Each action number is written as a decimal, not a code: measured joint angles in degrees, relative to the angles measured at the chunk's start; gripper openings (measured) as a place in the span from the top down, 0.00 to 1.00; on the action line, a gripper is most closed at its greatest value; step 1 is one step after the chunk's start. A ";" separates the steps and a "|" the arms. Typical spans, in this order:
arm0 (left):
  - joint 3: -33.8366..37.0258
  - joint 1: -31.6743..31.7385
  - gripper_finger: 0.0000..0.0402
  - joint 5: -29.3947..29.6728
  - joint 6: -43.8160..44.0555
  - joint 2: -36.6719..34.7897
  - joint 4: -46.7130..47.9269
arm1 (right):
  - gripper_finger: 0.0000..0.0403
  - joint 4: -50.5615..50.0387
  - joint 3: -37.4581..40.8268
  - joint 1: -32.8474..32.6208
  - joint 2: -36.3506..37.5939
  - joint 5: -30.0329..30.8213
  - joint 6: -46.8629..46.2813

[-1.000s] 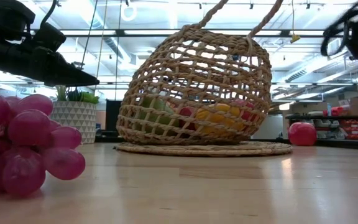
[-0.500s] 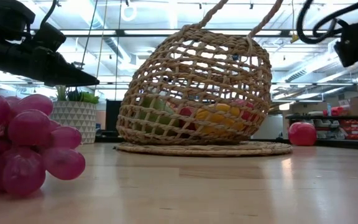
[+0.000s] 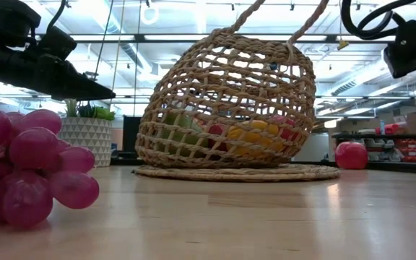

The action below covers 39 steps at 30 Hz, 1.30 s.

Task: Build produce basket
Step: Put the red pomegranate into the brown basket

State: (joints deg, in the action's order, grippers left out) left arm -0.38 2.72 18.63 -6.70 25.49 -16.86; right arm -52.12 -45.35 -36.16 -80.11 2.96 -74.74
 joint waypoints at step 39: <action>-0.01 -0.01 0.03 0.00 0.00 0.00 0.00 | 0.10 2.60 -19.57 0.50 3.31 6.47 16.71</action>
State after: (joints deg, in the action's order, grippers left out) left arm -0.39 2.71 18.63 -6.70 25.50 -16.86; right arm -49.53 -64.93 -35.66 -76.79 9.43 -58.03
